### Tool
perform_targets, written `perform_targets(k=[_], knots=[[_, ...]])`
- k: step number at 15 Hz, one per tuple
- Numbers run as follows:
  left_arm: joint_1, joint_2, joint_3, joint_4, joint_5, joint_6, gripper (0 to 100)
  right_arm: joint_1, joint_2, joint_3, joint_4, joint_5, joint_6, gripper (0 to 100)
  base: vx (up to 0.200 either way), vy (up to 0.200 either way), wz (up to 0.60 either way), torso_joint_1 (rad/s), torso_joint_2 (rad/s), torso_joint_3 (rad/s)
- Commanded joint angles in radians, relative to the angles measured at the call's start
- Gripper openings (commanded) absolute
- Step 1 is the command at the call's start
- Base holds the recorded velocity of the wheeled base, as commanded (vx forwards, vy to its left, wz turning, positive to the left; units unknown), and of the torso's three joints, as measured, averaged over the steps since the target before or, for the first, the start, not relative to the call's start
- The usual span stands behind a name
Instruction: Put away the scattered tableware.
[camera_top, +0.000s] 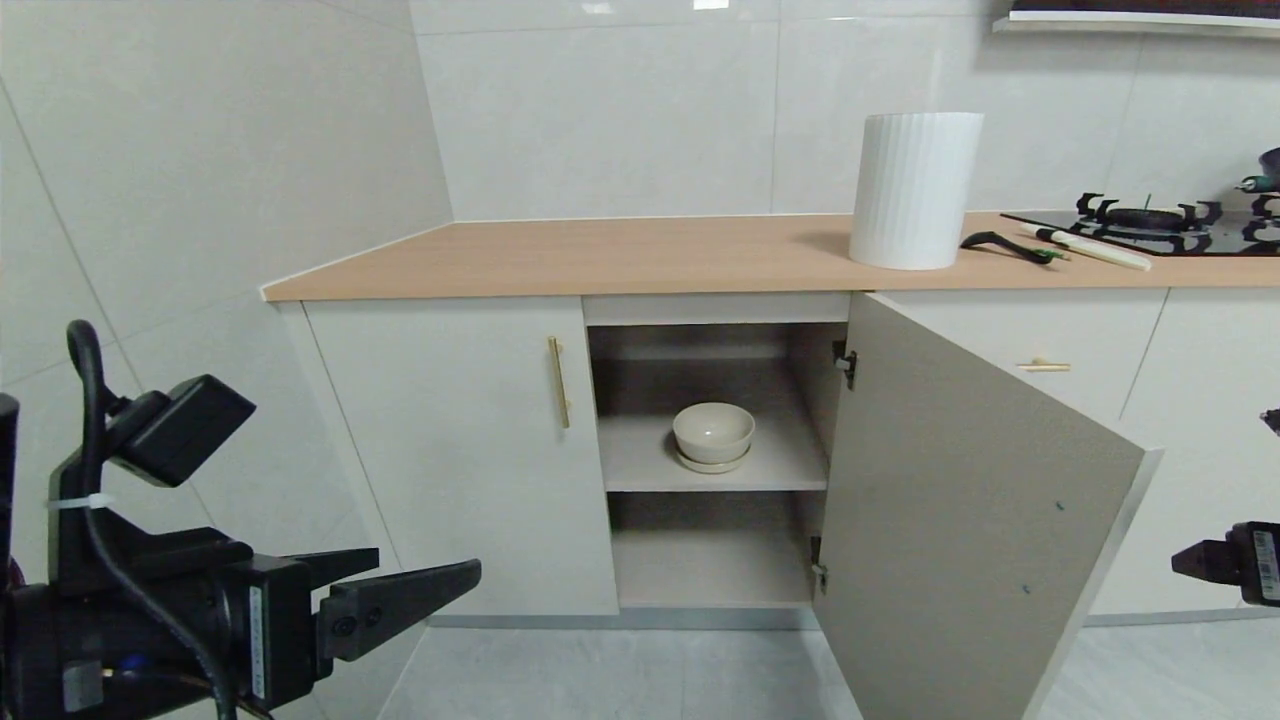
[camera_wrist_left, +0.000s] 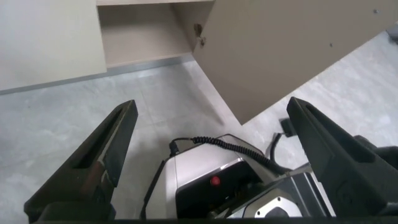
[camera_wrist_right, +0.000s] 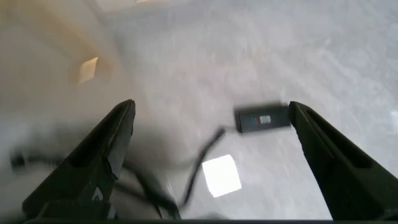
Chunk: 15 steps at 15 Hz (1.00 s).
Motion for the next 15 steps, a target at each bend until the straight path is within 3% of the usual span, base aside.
perform_targets(k=[1, 7, 15], knots=[[0.0, 0.002, 0.0, 0.0, 0.0, -0.001, 100, -0.052, 0.089, 0.004, -0.052, 0.004, 0.007, 100, 0.0, 0.0, 0.0, 0.0, 0.0, 0.0], [0.0, 0.005, 0.0, 0.0, 0.0, -0.001, 100, -0.052, 0.192, 0.005, -0.149, 0.01, 0.076, 100, 0.0, 0.0, 0.0, 0.0, 0.0, 0.0], [0.0, 0.005, -0.001, -0.002, 0.001, -0.001, 100, 0.129, 0.195, 0.013, -0.162, 0.118, 0.24, 100, 0.0, 0.0, 0.0, 0.0, 0.0, 0.0]])
